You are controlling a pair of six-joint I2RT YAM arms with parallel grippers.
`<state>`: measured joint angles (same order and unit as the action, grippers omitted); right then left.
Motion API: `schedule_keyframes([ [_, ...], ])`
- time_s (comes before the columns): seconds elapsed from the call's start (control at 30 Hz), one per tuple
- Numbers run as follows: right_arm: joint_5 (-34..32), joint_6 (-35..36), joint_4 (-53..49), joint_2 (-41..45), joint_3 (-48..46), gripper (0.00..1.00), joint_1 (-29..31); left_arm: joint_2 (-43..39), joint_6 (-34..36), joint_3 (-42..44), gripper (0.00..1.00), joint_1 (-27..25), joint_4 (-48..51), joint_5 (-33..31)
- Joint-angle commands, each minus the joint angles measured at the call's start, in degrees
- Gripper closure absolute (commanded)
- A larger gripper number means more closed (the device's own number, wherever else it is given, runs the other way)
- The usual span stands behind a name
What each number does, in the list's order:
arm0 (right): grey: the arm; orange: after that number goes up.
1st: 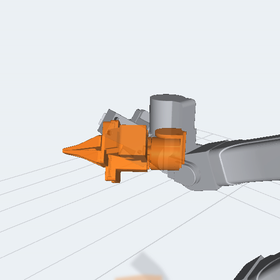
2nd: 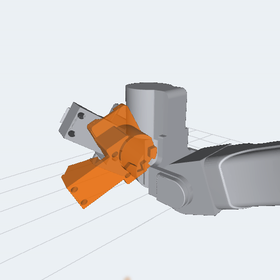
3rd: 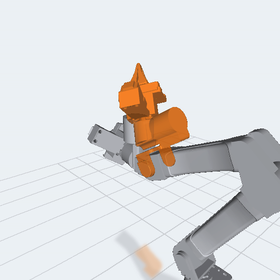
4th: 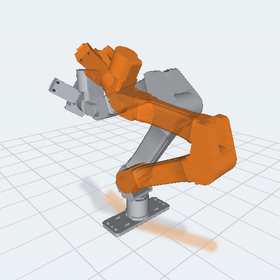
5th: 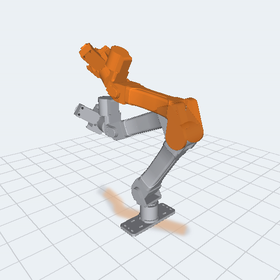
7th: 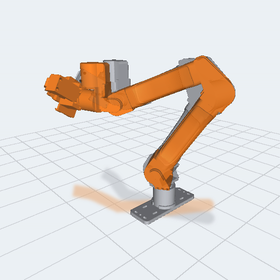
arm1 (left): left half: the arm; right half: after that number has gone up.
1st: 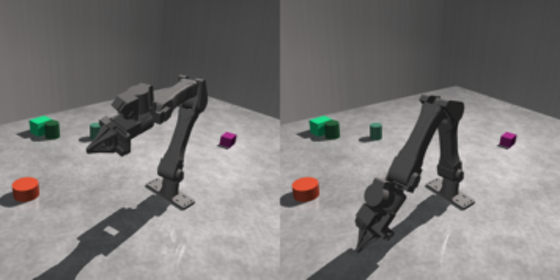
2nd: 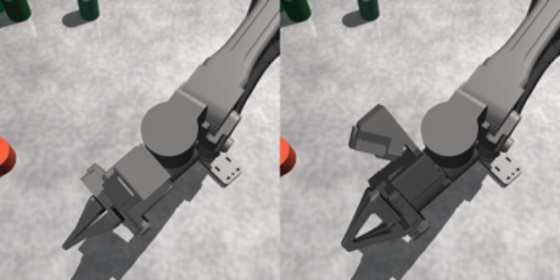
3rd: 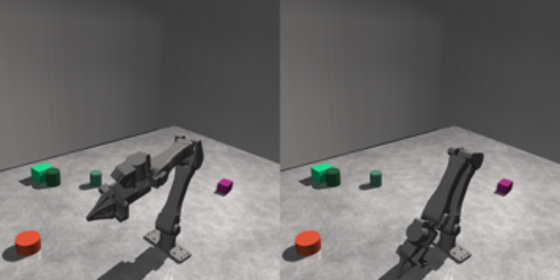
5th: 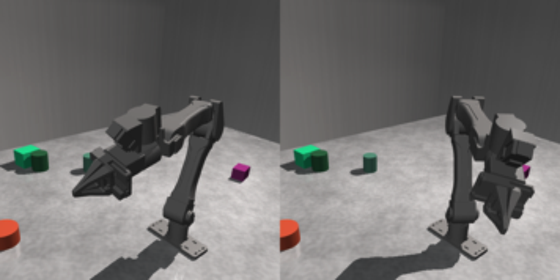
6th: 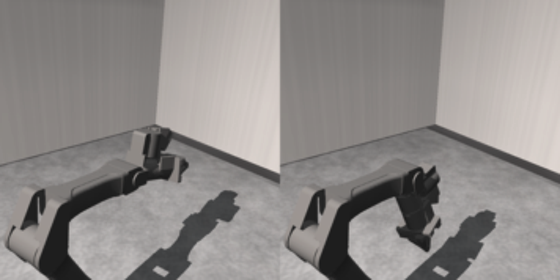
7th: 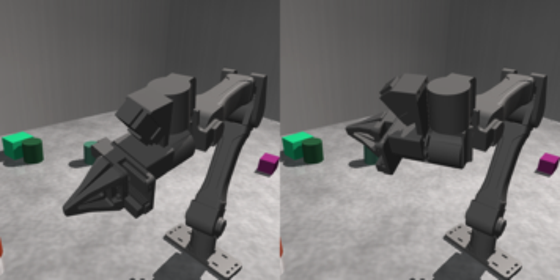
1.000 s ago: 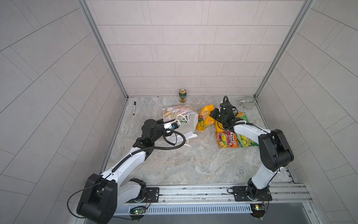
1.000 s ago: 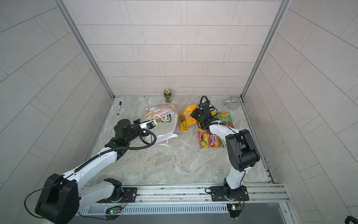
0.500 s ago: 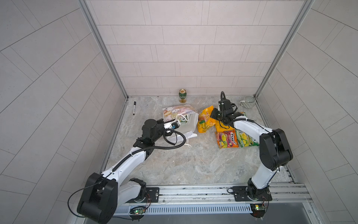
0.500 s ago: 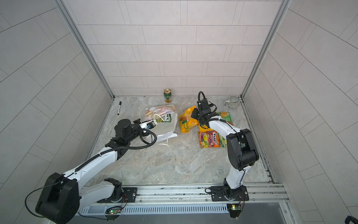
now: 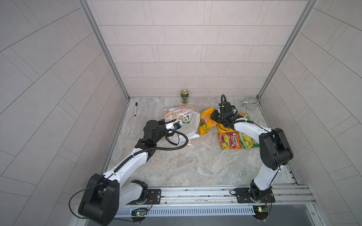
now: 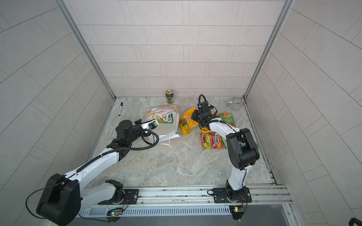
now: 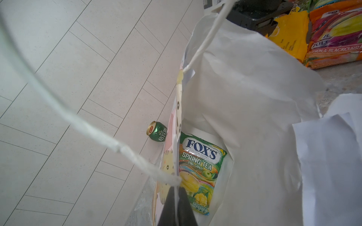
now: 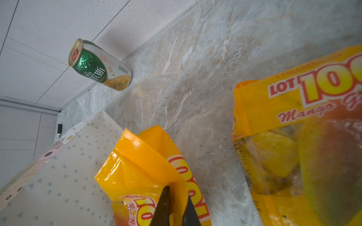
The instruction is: Take the snacks out of the paper bag
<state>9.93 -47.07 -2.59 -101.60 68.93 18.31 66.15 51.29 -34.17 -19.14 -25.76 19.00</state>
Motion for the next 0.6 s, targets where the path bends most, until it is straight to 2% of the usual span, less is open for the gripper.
schedule_keyframes([
  [0.0,0.06,-0.46,-2.05,-1.16,0.24,0.88,0.44,-0.30,0.72,-1.07,0.99,0.06,-0.31,-1.51],
  [0.3,-0.21,3.12,-6.76,-0.59,2.43,0.79,0.55,0.08,0.77,-1.16,0.99,0.06,-0.53,-1.99],
  [0.33,-0.39,3.23,-6.73,-0.38,2.28,0.81,0.57,0.13,0.73,-1.16,0.99,0.04,-0.60,-1.85],
  [0.47,-0.88,3.82,-7.37,0.16,2.44,0.98,0.59,0.41,0.68,-1.16,0.99,0.06,-0.88,-1.74],
  [0.57,-1.42,4.10,-7.78,0.34,2.61,1.00,0.50,0.47,0.53,-1.16,0.99,0.06,-0.98,-1.68],
])
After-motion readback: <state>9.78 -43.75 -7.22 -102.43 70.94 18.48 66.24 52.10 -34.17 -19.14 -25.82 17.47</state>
